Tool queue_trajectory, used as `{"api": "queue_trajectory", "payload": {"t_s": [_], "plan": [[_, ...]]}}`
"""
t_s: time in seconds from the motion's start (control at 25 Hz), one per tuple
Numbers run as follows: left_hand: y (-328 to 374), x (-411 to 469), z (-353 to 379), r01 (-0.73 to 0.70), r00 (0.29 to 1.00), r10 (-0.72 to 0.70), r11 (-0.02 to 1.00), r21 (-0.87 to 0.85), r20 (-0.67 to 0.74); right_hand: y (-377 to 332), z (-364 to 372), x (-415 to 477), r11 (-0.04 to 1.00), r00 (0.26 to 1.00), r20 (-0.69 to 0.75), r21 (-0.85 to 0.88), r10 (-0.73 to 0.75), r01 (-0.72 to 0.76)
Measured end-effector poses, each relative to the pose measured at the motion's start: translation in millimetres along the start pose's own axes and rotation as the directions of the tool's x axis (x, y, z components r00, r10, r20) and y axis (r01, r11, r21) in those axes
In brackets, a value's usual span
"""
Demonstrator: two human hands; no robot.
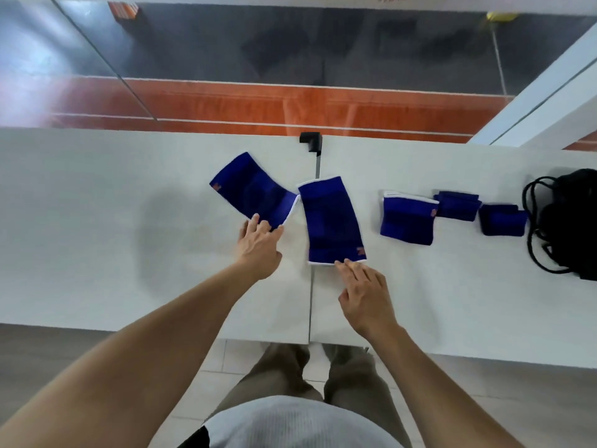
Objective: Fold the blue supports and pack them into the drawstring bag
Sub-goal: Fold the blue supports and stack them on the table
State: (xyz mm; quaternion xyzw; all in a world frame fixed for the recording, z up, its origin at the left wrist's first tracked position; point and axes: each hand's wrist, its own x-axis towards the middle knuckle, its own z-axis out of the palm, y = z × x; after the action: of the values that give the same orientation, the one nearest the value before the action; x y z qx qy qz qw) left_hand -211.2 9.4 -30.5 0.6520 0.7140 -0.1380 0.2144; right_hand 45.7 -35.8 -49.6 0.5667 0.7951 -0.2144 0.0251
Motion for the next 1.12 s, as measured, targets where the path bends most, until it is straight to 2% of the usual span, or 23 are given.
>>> {"api": "queue_trajectory", "payload": {"t_s": [0.08, 0.24, 0.36, 0.52, 0.64, 0.76, 0.84, 0.92, 1.0, 1.12], "plan": [[-2.4, -3.8, -0.3, 0.003, 1.0, -0.003, 1.0, 0.012, 0.026, -11.9, 1.4, 1.1, 0.999, 0.999, -0.015, -0.02, 0.028, -0.028], [8.6, -19.4, 8.7, 0.05, 0.996, -0.035, 0.982, -0.18, 0.085, -30.5, 4.9, -3.4, 0.999, 0.998, -0.052, -0.018, 0.039, -0.04], [9.4, -19.4, 12.0, 0.02, 0.999, -0.015, 0.984, -0.179, 0.029, -38.1, 8.0, -10.3, 1.0, 0.996, -0.09, -0.02, 0.022, -0.024], [-19.4, -9.5, 10.2, 0.03, 0.998, -0.045, 0.957, -0.288, -0.045, -40.5, 17.4, -18.3, 1.0, 0.995, -0.103, -0.023, 0.009, -0.012], [-41.0, -7.2, 7.7, 0.134, 0.99, -0.141, 0.971, -0.196, -0.021, -47.1, 21.0, -18.4, 1.0, 0.995, -0.099, 0.024, 0.013, -0.011], [-46.0, -12.7, 12.7, 0.107, 0.983, -0.128, 0.983, -0.152, -0.135, -56.4, 20.1, -15.7, 0.988, 0.998, -0.058, 0.152, 0.019, -0.01], [-43.9, -20.7, 14.1, 0.014, 0.988, -0.063, 0.944, -0.328, -0.14, -65.4, 16.3, -12.0, 0.906, 0.995, 0.063, 0.413, 0.075, -0.094], [-38.0, -31.8, 9.7, -0.02, 1.0, 0.012, 0.81, -0.586, -0.016, -74.5, 15.1, -8.7, 0.736, 0.97, 0.222, 0.64, 0.095, -0.218], [-28.6, -40.7, -1.4, 0.015, 0.988, 0.108, 0.635, -0.772, 0.108, -77.8, 17.8, -6.4, 0.561, 0.95, 0.3, 0.773, 0.088, -0.297], [-15.0, -39.9, -22.5, 0.109, 0.974, 0.131, 0.441, -0.891, 0.183, -66.8, 8.7, -7.1, 0.357, 0.919, 0.376, 0.848, 0.12, -0.393]]}}
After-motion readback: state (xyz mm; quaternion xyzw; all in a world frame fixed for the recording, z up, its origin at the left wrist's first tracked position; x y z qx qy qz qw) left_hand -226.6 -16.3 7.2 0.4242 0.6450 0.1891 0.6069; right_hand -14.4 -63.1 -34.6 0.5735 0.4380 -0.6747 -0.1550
